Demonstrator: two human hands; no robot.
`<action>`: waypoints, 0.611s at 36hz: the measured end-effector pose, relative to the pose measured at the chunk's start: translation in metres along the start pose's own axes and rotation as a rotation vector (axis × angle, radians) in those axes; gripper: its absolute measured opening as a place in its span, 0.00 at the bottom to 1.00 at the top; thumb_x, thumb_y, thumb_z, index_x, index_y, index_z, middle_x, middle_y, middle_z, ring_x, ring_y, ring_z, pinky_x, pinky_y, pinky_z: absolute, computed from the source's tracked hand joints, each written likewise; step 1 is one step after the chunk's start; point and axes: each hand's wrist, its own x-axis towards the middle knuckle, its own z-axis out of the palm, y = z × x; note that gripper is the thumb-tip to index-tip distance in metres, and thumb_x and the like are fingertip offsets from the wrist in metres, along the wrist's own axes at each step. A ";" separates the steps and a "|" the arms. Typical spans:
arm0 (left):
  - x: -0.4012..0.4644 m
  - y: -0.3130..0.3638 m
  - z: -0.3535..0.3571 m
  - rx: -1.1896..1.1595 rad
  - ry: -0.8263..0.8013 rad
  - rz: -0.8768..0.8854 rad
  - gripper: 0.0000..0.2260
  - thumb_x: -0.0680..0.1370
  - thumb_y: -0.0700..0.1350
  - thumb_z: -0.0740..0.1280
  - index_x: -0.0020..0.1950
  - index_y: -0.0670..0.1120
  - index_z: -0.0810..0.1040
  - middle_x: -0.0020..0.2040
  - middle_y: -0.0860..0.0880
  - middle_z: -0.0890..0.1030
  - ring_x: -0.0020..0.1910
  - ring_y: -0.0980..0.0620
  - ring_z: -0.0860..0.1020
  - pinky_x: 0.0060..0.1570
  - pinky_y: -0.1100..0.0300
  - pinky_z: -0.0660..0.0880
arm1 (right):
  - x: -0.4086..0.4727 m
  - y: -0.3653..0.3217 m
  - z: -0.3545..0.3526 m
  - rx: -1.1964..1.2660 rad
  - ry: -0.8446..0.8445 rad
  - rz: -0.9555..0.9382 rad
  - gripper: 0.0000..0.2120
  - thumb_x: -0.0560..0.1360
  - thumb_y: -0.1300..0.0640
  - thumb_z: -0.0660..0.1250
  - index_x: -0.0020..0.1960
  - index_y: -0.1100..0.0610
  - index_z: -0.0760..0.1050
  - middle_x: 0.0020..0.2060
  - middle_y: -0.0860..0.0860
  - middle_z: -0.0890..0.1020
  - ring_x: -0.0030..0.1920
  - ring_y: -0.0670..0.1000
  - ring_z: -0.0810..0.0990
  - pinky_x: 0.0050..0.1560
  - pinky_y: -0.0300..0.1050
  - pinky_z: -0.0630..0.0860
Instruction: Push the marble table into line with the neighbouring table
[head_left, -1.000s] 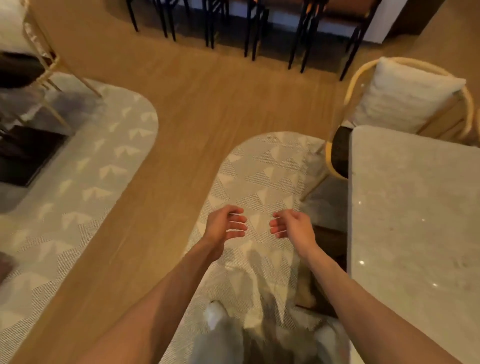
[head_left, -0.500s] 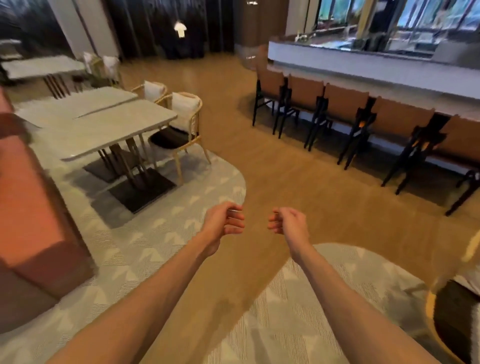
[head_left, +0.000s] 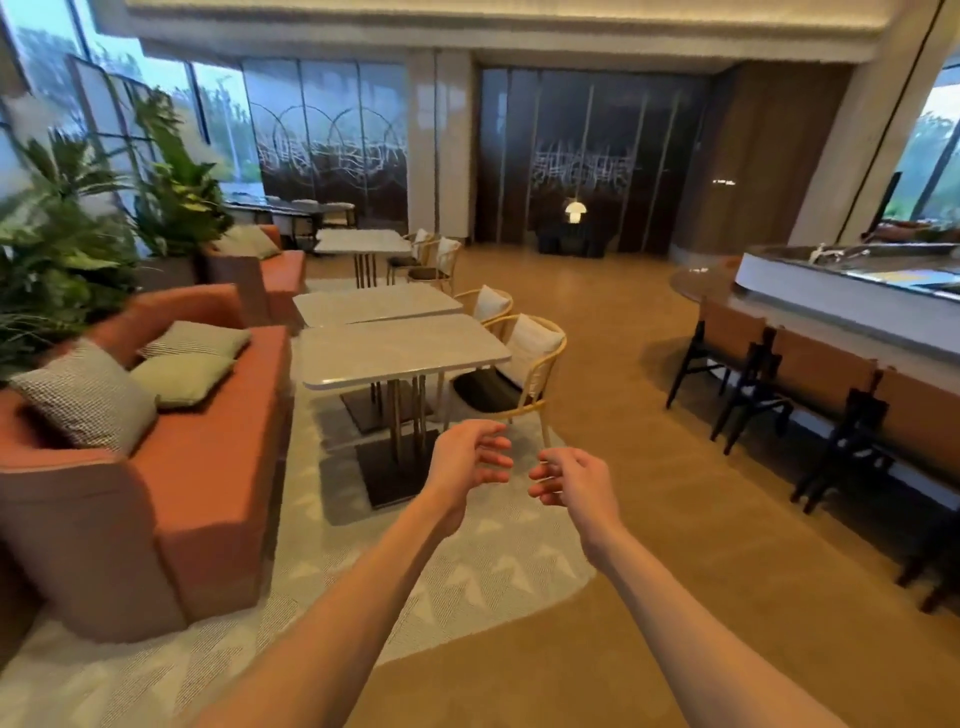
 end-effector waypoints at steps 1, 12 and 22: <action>0.008 -0.002 0.007 -0.007 0.014 0.004 0.10 0.80 0.43 0.64 0.54 0.39 0.81 0.40 0.45 0.81 0.33 0.52 0.80 0.31 0.60 0.77 | 0.011 -0.002 -0.003 -0.004 -0.022 0.006 0.08 0.79 0.60 0.64 0.47 0.61 0.80 0.37 0.56 0.81 0.31 0.52 0.79 0.34 0.44 0.73; 0.101 -0.035 0.033 -0.012 0.173 -0.006 0.08 0.79 0.43 0.66 0.52 0.41 0.82 0.42 0.45 0.82 0.39 0.49 0.81 0.36 0.58 0.79 | 0.142 0.013 -0.021 0.009 -0.138 0.068 0.08 0.80 0.61 0.63 0.51 0.63 0.80 0.38 0.56 0.82 0.33 0.53 0.79 0.35 0.43 0.74; 0.287 -0.066 0.058 -0.005 0.191 -0.041 0.08 0.79 0.43 0.65 0.51 0.42 0.83 0.42 0.45 0.84 0.40 0.48 0.82 0.37 0.57 0.80 | 0.322 0.052 -0.021 0.036 -0.158 0.119 0.08 0.79 0.59 0.64 0.49 0.61 0.81 0.35 0.54 0.82 0.31 0.49 0.79 0.33 0.41 0.74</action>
